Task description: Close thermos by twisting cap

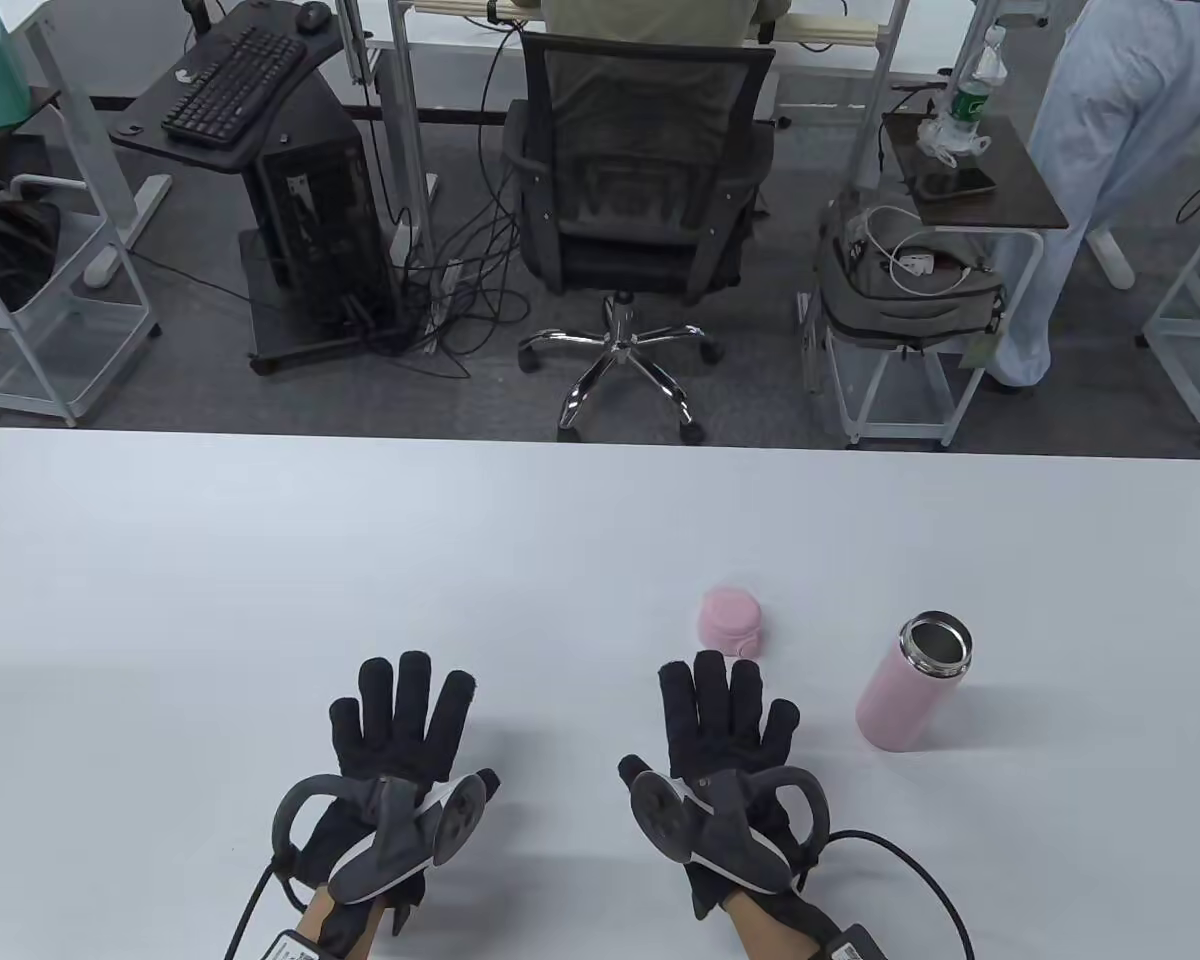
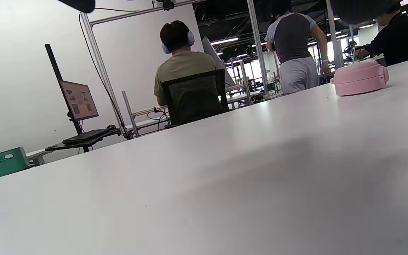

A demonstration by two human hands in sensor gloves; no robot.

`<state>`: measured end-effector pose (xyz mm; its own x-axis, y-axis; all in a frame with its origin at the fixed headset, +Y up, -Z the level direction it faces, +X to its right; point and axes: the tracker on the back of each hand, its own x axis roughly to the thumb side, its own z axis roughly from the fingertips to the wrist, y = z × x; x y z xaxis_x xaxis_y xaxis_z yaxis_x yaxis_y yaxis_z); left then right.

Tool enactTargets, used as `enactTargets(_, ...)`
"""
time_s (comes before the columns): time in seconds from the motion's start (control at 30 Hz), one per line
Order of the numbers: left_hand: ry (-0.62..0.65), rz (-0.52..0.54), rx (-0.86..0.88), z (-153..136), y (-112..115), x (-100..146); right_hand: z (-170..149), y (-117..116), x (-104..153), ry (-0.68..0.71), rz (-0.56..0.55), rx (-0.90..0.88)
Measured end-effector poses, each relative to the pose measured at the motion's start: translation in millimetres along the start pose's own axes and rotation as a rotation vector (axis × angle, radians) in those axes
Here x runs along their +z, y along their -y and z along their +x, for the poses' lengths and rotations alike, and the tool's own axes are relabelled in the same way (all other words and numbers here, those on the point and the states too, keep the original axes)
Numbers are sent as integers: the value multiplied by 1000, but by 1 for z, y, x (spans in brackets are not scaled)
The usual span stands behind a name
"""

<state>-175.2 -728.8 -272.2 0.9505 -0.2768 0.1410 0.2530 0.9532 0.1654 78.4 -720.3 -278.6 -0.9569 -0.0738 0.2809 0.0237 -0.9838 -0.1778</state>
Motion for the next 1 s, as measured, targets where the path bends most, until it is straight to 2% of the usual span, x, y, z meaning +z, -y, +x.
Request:
enactTargets(0.1,3,4,7,0,-1,1,-1,2,1,0,-4,-5)
enactTargets(0.2,0,10,-2,0,-2,1,-19,23,3,-61,-109,-30)
enactTargets(0.27,0,11,2,0,-1,0,-49,46,9,-174,-271,-82)
enactTargets(0.3,1,13,8,1,-2,1,-74,56,12,-261,-347,-125)
enactTargets(0.4,3,17,22,1,-2,1,-142,64,19,-477,-370,-201)
enactTargets(0.47,2,15,23,2,-1,0,-184,57,23,-594,-330,-294)
enactTargets(0.57,-5,1,31,0,0,-1,-225,32,27,-669,-211,-590)
enactTargets(0.73,-8,-39,50,0,7,-3,-237,3,24,-677,-123,-628)
enactTargets(0.87,-6,-39,29,1,7,-3,-234,-10,24,-729,-232,-696)
enactTargets(1.0,-8,-40,35,0,7,-4,-230,-14,23,-742,-254,-641)
